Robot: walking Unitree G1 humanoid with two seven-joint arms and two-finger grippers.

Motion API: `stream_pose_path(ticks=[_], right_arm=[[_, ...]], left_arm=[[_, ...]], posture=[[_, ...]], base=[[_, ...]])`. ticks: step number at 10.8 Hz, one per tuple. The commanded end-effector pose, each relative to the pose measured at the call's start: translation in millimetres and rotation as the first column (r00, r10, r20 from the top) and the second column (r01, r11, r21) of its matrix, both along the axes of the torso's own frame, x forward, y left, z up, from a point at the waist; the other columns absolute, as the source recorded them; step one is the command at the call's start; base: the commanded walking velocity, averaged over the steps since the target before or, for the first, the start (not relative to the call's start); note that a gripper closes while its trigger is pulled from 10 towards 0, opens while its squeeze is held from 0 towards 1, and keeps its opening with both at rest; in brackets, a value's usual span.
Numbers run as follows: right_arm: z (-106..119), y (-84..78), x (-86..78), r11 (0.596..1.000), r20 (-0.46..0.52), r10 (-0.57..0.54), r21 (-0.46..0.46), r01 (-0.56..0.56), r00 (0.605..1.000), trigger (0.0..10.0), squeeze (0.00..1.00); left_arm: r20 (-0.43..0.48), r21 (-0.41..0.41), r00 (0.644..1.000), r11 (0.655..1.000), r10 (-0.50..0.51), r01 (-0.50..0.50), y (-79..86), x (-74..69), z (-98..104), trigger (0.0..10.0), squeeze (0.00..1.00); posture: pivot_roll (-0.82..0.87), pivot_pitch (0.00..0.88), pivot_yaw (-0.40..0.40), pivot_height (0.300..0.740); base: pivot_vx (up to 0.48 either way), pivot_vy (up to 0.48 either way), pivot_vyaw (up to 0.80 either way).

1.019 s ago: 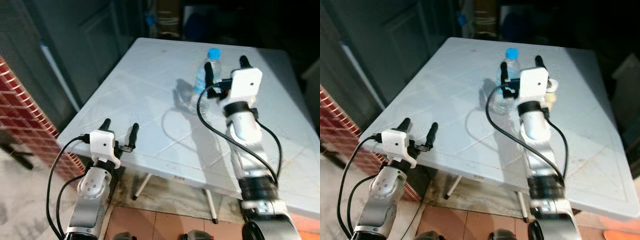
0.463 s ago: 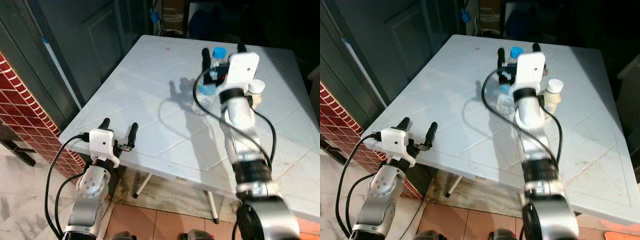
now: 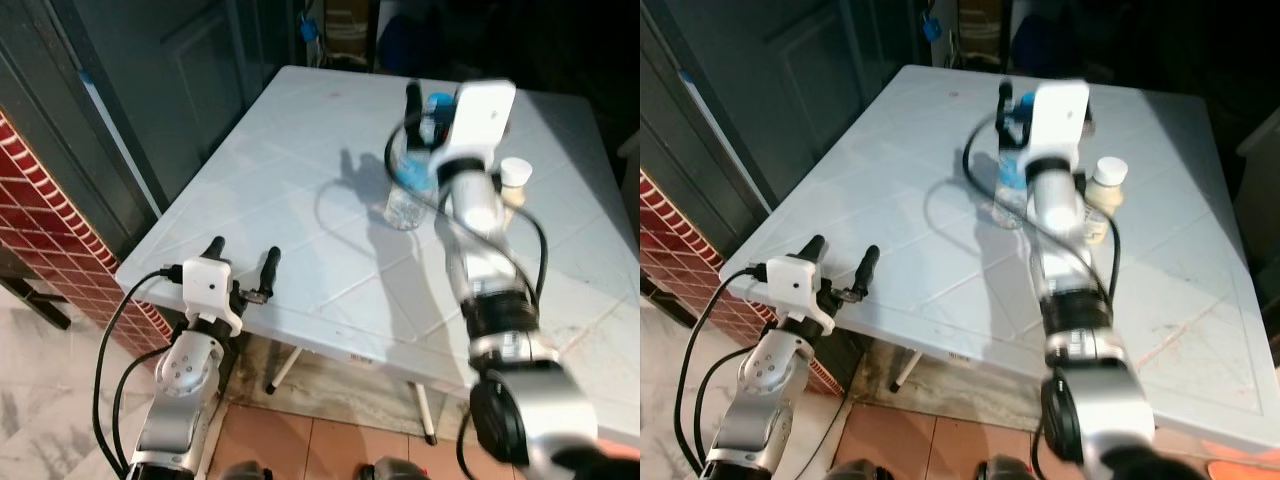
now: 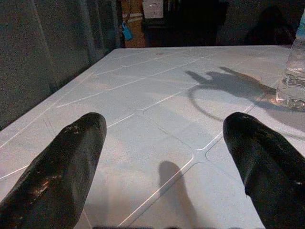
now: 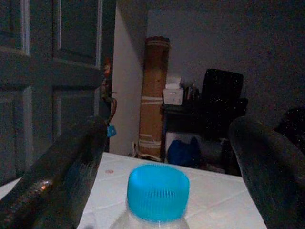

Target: Restocking fridge

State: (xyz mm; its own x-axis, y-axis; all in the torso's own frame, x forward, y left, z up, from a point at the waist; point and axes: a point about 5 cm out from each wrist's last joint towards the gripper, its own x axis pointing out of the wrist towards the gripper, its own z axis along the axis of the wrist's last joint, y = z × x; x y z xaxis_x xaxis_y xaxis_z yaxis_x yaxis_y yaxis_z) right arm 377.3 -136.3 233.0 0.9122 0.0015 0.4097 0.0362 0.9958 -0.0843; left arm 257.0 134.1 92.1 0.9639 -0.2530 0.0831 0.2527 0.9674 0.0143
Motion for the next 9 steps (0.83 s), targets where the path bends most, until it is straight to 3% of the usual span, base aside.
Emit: stream_pose_path(ticks=[1, 3, 6, 7, 9], right_arm=[[5, -1.9, 7.0, 0.999, -0.024, -0.010, 0.045, 0.011, 1.000, 10.0, 0.00], [10, -2.6, 12.3, 0.999, -0.028, -0.001, 0.045, 0.002, 1.000, 10.0, 0.00], [5, 2.9, 20.8, 0.998, -0.118, 0.038, 0.061, -0.031, 0.992, 10.0, 0.00], [2, 6.1, 22.7, 0.997, -0.139, 0.055, 0.056, -0.048, 0.989, 6.9, 0.00], [1, 9.1, 23.7, 0.996, -0.149, 0.076, 0.056, -0.069, 0.986, 3.5, 0.00]], left_arm=[[0.004, 0.002, 1.000, 1.000, -0.004, 0.004, 0.3, -0.9, 3, 10.0, 0.00], [0.002, -0.001, 1.000, 1.000, -0.006, 0.006, -1.1, -1.0, 3, 10.0, 0.00], [-0.005, -0.002, 1.000, 1.000, -0.026, 0.026, -3.5, -0.6, 2, 10.0, 0.00], [-0.007, -0.003, 1.000, 1.000, -0.028, 0.028, -4.3, -0.6, 2, 10.0, 0.00], [-0.008, -0.006, 1.000, 1.000, -0.029, 0.029, -5.5, -0.7, 2, 10.0, 0.00]], posture=[[-0.01, 0.045, 0.043, 0.740], [-0.01, 0.046, 0.039, 0.740], [-0.01, 0.046, 0.038, 0.740], [-0.01, 0.046, 0.035, 0.740], [-0.01, 0.045, 0.032, 0.740]], base=[[0.000, 0.000, 0.00], [0.000, 0.000, 0.00], [0.000, 0.000, 0.00], [0.000, 0.000, 0.00], [0.000, 0.000, 0.00]])
